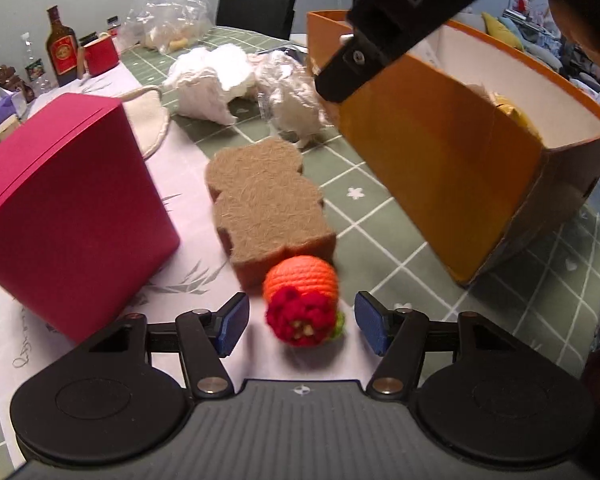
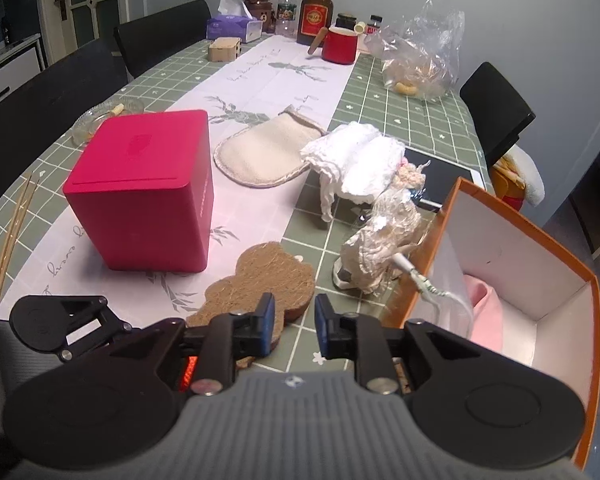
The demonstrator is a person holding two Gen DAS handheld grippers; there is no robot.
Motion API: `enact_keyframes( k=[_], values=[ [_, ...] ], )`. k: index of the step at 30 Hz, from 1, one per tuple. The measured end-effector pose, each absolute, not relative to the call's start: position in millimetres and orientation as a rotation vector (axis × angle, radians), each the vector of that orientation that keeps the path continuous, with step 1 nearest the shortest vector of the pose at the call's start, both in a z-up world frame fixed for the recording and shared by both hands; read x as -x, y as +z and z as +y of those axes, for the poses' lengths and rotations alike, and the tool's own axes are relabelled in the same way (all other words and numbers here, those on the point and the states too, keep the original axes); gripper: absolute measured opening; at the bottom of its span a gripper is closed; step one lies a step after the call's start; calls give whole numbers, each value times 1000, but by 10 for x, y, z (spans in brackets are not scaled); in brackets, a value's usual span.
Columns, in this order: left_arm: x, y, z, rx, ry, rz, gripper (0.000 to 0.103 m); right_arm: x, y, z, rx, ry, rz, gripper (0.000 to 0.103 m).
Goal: Organize soft objects
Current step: 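Grasp the crocheted strawberry with the left tool while the right tool grasps the coir bear mat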
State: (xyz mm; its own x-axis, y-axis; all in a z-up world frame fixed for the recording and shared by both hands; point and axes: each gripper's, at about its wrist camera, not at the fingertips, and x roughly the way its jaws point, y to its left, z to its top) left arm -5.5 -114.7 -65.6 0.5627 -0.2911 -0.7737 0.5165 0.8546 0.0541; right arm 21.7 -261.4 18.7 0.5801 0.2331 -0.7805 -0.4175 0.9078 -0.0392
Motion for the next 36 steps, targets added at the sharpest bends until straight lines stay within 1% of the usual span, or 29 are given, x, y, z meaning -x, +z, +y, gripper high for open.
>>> enact_keyframes(
  k=[3,4,5,8,9,12,13,15,17,18,23,25,33,36],
  values=[
    [56,-597,-1020,-231,-491,829,59,-250,109,-2542,235,376,903,23],
    [54,-569,-979,-213,-493,823,52,-263,85,-2520,240,368,912,23],
    [60,-545,-939,-197,-496,819,47,-269,62,-2499,245,366,919,23],
    [65,-500,-857,-175,-483,820,41,-295,10,-2441,237,359,937,29],
    [73,-491,-830,-170,-479,822,40,-305,-4,-2428,227,354,940,32],
    [105,-459,-738,-157,-480,823,35,-334,-62,-2380,201,336,960,34],
    [108,-452,-704,-152,-479,824,33,-348,-86,-2368,189,328,970,38],
    [126,-442,-630,-140,-478,827,32,-378,-135,-2351,163,303,991,45],
    [139,-437,-556,-127,-475,830,31,-419,-173,-2355,127,276,1015,47],
    [147,-435,-521,-125,-471,832,31,-439,-191,-2362,104,261,1030,52],
    [168,-396,-348,-117,-442,843,31,-481,-247,-2356,27,234,1056,58],
    [186,-381,-272,-119,-431,845,31,-490,-266,-2329,-3,249,1061,64],
    [260,-390,-16,-139,-388,854,31,-539,-405,-2072,34,239,1082,65],
    [287,-392,52,-132,-385,854,32,-586,-454,-2032,57,194,1066,67]
  ],
)
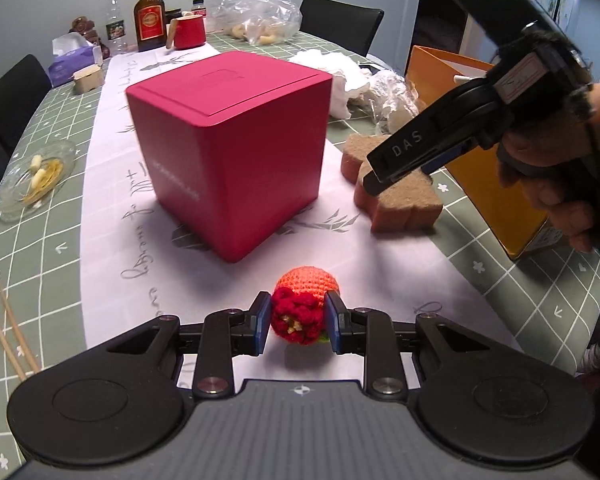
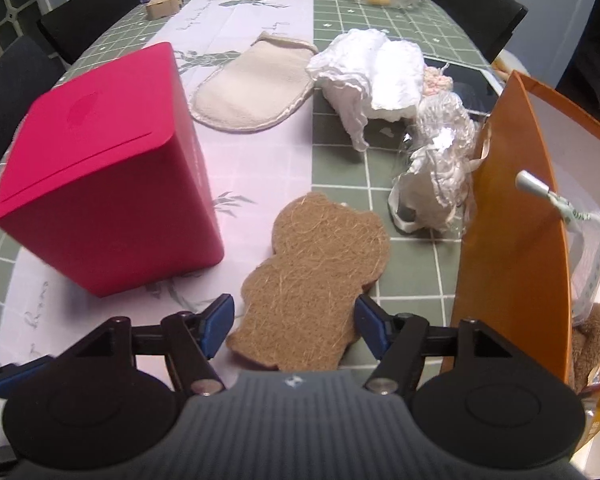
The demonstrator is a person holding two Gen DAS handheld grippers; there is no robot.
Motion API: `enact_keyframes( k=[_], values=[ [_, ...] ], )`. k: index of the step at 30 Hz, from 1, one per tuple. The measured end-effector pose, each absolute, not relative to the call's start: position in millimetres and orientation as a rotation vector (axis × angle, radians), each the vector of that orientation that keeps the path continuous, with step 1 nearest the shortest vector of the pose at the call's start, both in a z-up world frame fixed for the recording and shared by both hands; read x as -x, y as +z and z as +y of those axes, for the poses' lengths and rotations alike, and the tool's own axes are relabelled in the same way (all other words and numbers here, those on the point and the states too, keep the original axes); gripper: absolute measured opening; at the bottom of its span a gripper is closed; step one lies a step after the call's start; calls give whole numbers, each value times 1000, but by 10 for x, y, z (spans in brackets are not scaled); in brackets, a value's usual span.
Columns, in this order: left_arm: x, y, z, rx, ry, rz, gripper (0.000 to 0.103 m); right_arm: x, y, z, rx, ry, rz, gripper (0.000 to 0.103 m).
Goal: Organize soft objects
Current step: 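Grasp the crocheted strawberry with the left tool while the right tool grasps the coir bear mat, then lift the strawberry and coir mat and carry both over the orange box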
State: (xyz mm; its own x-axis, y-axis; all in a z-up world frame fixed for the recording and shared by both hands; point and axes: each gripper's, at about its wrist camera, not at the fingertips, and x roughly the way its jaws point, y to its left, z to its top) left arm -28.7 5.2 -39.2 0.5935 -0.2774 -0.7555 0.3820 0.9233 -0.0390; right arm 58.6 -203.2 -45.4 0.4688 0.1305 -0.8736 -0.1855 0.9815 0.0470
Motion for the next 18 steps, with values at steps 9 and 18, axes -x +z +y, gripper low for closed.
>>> enact_keyframes(
  k=[9,18],
  values=[
    [303,-449,6,-162,-399,854,38,-719,-589,-2042,27,154,1087,72],
    [240,-504,-107,-192,-419,840,60,-700,-593,-2026,63,181,1087,71]
  ],
)
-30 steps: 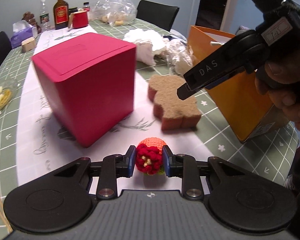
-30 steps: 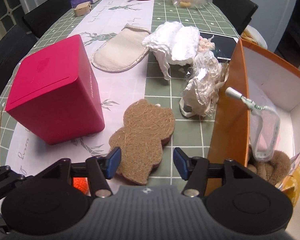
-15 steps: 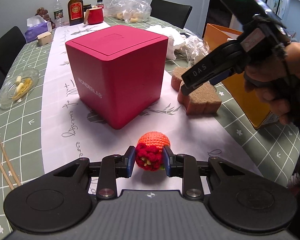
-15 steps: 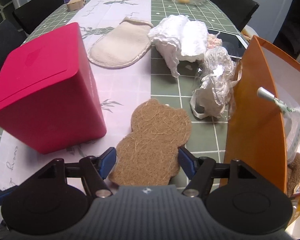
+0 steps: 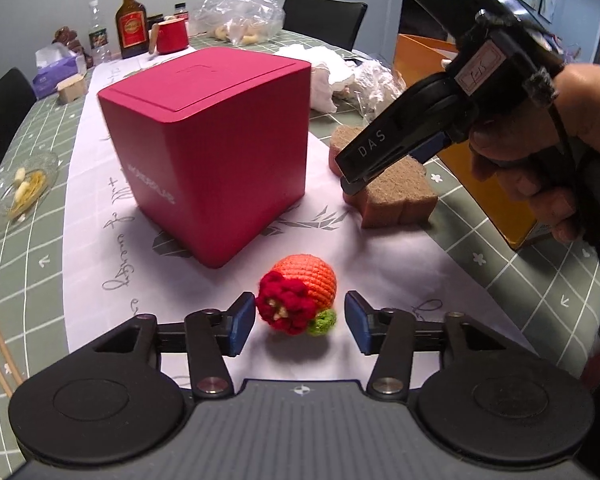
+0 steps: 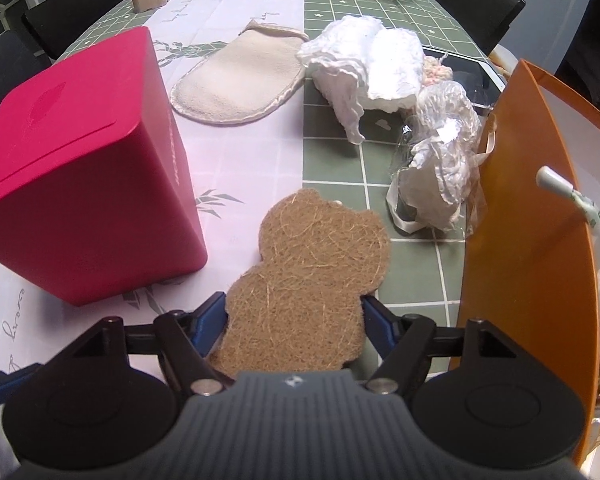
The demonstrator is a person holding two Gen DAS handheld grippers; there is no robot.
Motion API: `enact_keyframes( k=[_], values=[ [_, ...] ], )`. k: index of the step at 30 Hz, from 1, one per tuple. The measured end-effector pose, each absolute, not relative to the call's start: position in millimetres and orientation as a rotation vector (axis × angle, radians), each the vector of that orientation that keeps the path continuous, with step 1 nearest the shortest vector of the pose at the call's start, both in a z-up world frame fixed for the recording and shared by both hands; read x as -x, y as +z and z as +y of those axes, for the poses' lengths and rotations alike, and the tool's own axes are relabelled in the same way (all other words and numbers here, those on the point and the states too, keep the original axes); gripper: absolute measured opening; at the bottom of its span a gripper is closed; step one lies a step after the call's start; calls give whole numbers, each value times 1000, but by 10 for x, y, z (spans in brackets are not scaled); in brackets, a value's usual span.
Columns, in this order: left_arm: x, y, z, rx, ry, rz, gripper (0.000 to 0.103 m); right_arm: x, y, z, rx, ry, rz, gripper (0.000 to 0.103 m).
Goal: Organize soft objects
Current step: 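Lift the strawberry and coir mat and carry both over the orange box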
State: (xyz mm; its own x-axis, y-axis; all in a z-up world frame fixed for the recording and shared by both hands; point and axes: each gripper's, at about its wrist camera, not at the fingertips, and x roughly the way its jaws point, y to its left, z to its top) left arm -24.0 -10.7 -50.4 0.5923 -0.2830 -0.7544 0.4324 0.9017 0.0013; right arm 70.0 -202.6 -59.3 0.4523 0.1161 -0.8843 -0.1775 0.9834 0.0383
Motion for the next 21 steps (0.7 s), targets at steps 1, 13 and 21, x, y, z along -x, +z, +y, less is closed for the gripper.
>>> enact_keyframes(
  k=[1,13,21],
  values=[
    [233,-513,-124,-198,-420,842,60,-691,-584,-2032,63,187,1089,71],
    [115,-554,-197,-181,-441,845,50,-534,-394,-2155,53,256,1058,71],
    [176,-389,-204,-125,-460,828,50,-452,-207,-2269,28,300,1012,71]
  ],
)
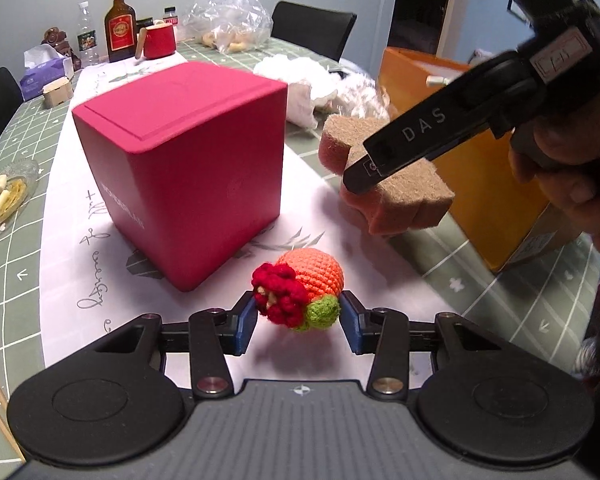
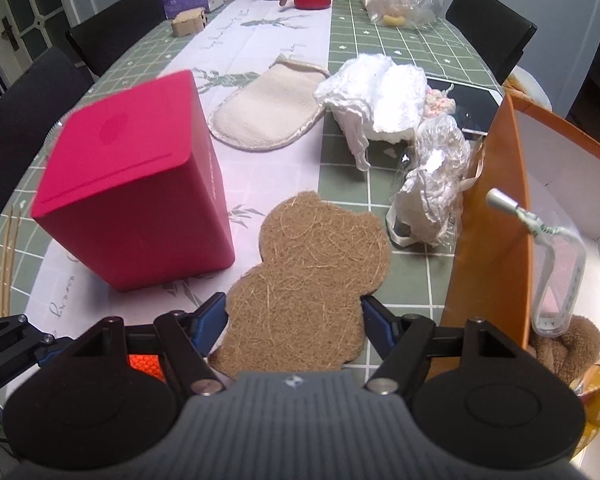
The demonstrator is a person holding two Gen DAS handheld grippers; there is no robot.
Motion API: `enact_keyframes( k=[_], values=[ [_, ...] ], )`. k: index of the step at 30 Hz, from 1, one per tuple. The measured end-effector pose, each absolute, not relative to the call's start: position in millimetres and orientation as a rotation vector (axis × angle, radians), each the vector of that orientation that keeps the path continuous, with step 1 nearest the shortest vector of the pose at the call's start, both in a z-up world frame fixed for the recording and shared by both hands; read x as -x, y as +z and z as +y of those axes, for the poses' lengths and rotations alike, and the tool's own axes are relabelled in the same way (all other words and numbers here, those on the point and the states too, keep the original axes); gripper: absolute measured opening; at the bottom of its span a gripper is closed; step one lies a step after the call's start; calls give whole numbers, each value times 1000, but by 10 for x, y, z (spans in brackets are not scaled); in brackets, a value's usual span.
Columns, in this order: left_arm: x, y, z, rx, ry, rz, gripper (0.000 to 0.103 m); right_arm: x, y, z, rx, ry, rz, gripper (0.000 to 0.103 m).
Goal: Organize soft objects
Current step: 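Lift the strawberry and coir mat and carry both over the orange box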
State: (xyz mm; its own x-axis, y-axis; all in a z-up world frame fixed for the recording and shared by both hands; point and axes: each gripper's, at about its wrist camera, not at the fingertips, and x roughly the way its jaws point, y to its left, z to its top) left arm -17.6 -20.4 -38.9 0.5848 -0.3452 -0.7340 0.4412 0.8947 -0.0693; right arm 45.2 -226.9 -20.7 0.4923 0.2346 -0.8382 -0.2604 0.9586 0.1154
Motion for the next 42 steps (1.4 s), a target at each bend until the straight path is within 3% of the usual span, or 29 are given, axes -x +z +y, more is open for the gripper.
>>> enact_keyframes(
  k=[22,42],
  values=[
    [49,338,-762,-119,-531,699,50,-200,733,-3188,-133,393,738,71],
    [-569,540,-2376,-348,-604,720,50,-318,290,-4710,-221,126,852,71]
  ],
)
